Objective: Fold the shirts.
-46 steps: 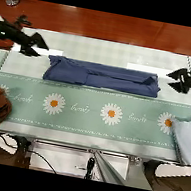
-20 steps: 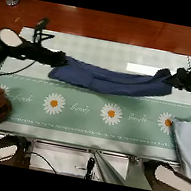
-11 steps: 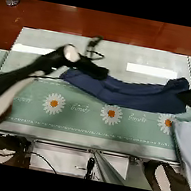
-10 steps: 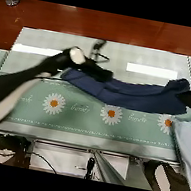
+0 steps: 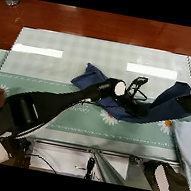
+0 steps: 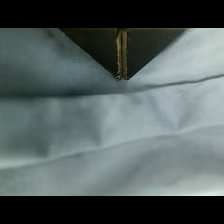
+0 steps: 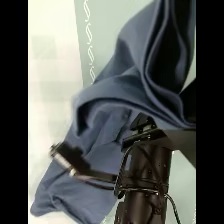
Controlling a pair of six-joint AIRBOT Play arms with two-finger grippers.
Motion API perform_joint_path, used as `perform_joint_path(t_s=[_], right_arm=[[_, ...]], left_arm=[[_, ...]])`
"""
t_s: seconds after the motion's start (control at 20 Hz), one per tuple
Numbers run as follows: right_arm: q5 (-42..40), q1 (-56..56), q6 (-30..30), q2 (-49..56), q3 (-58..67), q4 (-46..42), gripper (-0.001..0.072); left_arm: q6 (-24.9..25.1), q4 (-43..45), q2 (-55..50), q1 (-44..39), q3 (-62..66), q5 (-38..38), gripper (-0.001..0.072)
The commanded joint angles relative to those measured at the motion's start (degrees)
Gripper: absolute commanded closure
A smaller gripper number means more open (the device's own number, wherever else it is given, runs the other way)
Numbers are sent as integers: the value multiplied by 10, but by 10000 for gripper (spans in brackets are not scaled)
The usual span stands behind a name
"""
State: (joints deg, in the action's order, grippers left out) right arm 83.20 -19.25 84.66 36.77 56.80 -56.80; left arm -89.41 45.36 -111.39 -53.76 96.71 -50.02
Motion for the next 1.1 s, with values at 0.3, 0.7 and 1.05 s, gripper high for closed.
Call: perform_joint_path(t_s=[0.3,0.7,1.05], right_arm=[[-28,5,-19,19,0,86,694],[-202,317,22,304,158,73,694],[-210,452,45,617,400,74,694]], left_arm=[[-3,-12,76,284,38,-128,681],[30,46,343,520,-71,-160,679],[92,46,649,555,-448,-85,679]])
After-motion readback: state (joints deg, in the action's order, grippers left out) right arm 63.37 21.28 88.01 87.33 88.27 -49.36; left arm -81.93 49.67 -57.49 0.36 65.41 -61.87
